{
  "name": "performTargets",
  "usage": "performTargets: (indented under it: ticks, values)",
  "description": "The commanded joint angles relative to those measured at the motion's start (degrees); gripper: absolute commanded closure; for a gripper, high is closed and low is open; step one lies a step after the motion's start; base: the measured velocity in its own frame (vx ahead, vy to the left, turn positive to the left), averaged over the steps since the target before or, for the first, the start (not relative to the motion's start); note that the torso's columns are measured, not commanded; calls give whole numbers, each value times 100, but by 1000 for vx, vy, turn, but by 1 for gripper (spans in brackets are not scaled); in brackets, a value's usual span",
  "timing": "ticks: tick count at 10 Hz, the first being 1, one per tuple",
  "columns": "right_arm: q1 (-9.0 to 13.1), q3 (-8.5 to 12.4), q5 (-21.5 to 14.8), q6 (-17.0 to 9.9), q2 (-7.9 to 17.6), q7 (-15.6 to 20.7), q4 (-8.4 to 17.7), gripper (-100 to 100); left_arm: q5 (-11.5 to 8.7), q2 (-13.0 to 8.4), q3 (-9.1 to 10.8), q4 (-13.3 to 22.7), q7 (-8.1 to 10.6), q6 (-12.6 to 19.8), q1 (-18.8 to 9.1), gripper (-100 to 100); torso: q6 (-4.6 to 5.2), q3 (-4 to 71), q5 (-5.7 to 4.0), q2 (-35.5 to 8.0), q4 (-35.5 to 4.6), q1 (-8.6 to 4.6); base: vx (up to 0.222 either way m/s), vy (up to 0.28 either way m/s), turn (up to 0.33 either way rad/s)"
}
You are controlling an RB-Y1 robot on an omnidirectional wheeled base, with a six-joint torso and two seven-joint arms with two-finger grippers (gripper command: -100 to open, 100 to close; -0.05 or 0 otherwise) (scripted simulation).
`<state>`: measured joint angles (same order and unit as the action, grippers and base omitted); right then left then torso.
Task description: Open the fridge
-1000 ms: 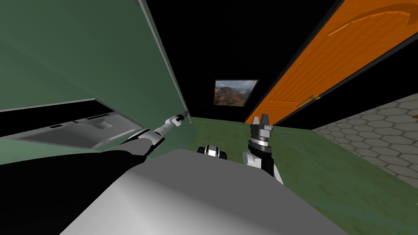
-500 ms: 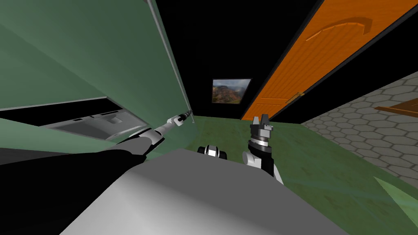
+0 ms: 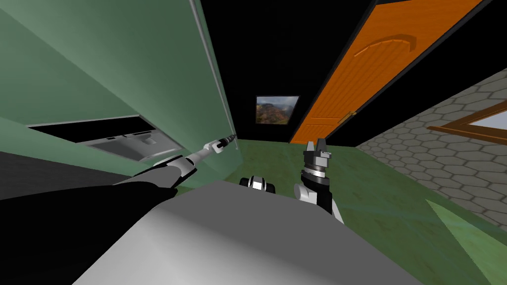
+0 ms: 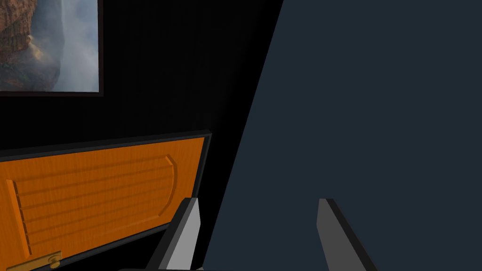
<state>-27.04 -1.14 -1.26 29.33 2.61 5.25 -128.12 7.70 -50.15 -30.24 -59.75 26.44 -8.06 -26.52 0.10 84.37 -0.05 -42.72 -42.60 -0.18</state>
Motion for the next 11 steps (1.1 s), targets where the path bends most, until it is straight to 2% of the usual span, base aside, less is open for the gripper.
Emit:
performTargets:
  ticks: [1,2,8,9,10,11]
  values:
    - [-2,0,0,0,0,0,0,0,58,-53,-278,-302,73,-163,-4,100,-20,23,-9,40,-2,12,-194,19,12]
    - [-1,1,0,0,1,0,0,0,58,-53,-278,-302,73,-163,-4,100,-16,6,2,10,11,23,-212,-1,-16]
    - [0,0,0,0,1,0,0,0,183,-250,-962,-1154,313,-623,-97,100,-32,-6,7,-5,-5,38,-232,7,9]
    - [0,1,0,0,1,0,0,0,103,-259,-815,-1301,130,-288,58,-100,-29,-1,1,-4,-12,30,-116,52,-196]
    - [-1,0,0,0,1,0,0,0,103,-259,-815,-1373,130,-213,58,-100,-25,24,2,47,6,38,2,61,-105]
    - [-3,1,0,0,1,0,0,0,10,-266,-658,-1568,-1,-41,227,-100,-22,49,-2,89,19,34,45,79,-174]
